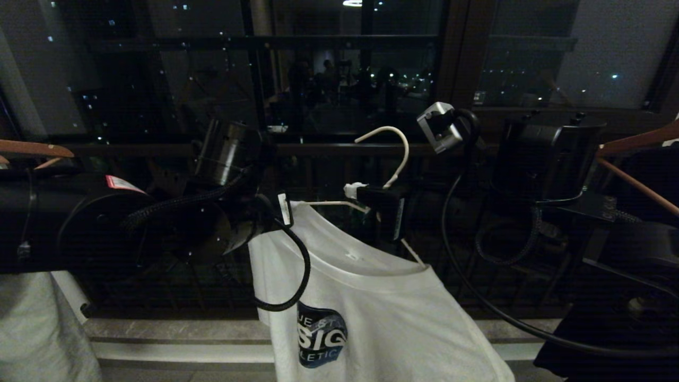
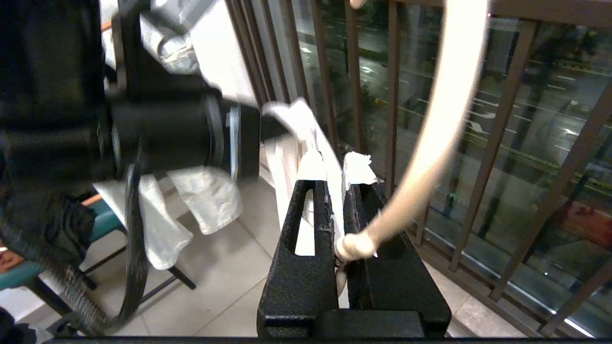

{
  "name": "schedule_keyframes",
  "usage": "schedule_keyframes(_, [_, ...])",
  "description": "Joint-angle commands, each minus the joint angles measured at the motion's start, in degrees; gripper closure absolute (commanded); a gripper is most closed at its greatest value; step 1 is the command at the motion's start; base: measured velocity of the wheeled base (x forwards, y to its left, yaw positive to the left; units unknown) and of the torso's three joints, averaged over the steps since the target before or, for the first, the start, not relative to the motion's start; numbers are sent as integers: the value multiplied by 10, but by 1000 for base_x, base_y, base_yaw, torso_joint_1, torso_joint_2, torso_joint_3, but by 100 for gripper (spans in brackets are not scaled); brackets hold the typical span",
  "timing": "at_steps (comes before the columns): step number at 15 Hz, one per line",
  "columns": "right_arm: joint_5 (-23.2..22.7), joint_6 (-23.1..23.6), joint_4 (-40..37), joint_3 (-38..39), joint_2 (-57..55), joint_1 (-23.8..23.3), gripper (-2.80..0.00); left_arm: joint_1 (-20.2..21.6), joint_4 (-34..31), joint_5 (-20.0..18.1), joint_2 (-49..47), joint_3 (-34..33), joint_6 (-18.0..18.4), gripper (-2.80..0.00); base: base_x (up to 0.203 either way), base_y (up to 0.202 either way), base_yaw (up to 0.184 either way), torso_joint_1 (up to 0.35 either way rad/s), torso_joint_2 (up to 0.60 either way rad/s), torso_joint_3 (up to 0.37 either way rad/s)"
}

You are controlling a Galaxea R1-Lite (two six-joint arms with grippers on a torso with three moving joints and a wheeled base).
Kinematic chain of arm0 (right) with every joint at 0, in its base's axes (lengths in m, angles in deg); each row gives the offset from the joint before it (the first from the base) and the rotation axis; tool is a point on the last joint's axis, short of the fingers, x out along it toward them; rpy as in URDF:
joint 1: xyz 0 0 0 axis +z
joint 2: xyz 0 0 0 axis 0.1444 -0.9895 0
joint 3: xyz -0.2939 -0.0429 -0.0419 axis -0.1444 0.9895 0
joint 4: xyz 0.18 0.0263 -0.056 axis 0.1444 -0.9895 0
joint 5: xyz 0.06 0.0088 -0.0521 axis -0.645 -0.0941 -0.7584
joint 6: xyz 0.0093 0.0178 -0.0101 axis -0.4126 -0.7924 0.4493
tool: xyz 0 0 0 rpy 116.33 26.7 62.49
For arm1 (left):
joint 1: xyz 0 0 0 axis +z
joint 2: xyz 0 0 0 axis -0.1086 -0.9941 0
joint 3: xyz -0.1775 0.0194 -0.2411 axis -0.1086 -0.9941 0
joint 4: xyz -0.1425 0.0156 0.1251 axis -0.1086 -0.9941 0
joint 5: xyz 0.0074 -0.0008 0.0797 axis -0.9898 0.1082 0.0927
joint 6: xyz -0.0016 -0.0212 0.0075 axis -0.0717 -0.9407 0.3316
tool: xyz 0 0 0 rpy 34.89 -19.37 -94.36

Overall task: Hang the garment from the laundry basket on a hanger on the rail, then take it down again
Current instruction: Take the clothes off the clothes rack

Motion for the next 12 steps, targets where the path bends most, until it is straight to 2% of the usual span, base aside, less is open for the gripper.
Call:
schedule_keyframes(1, [0,1,1,1,-4,-2,0,25,0,-4,-10,17,-5,0,0,0,0,0,0,0])
schedule_keyframes(3, [0,7,-1,1,-6,-9,0,45,1,-4,-25,31,-15,0,0,0,0,0,0,0])
schedule_keyframes(8, [1,7,-1,-12,-22,-25,0,116,-1,-5,-86,98,-109,0,0,0,0,0,0,0])
schedule_keyframes(12, [1,7,-1,-19,-27,-45,0,130,0,-13,-96,107,-123,0,0,0,0,0,0,0])
